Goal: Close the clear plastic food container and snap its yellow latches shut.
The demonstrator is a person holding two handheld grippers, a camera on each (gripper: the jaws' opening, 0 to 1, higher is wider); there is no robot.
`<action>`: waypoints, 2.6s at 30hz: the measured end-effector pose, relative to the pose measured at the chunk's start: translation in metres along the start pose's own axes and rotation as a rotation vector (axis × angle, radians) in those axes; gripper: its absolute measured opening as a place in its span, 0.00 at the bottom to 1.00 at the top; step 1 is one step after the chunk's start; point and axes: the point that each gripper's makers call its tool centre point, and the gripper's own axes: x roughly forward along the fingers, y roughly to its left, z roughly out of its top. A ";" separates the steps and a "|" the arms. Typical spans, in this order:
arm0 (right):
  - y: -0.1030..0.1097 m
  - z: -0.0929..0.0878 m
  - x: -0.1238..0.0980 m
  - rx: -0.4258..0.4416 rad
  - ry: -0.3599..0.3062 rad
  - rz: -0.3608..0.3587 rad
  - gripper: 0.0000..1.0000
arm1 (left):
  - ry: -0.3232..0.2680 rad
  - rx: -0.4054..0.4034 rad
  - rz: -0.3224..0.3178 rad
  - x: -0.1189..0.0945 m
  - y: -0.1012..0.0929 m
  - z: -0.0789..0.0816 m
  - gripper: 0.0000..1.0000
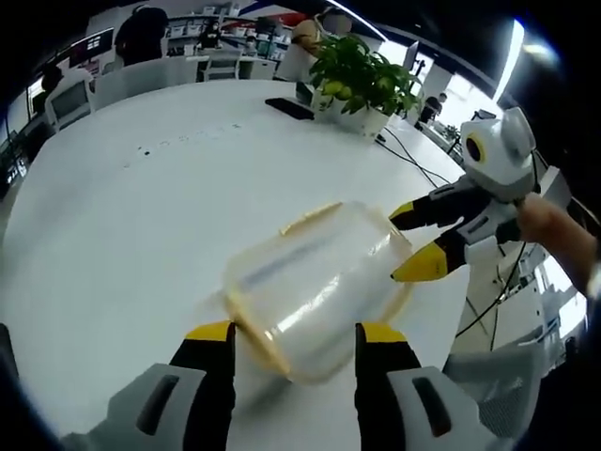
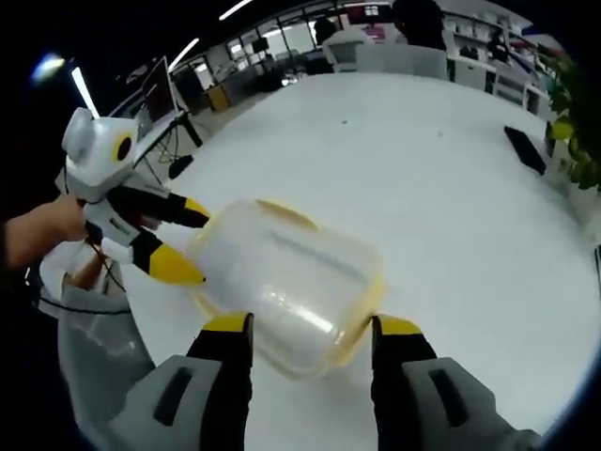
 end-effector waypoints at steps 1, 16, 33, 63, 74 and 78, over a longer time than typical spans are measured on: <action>0.000 0.000 0.000 0.004 -0.002 -0.001 0.47 | -0.001 -0.002 0.002 0.000 -0.001 0.000 0.46; 0.007 -0.002 0.008 0.151 0.009 0.041 0.44 | -0.020 -0.097 0.015 0.013 -0.004 0.003 0.44; 0.005 -0.003 0.004 0.143 -0.016 0.021 0.47 | -0.031 -0.095 0.006 0.006 -0.001 0.002 0.46; -0.003 0.010 -0.020 -0.104 -0.017 0.025 0.42 | -0.090 0.099 0.009 -0.021 0.005 0.026 0.41; 0.000 0.019 -0.022 -0.227 -0.003 0.057 0.37 | -0.112 0.231 -0.012 -0.028 0.000 0.038 0.39; 0.004 0.025 -0.022 -0.284 0.000 0.076 0.33 | -0.109 0.268 -0.038 -0.028 -0.005 0.041 0.36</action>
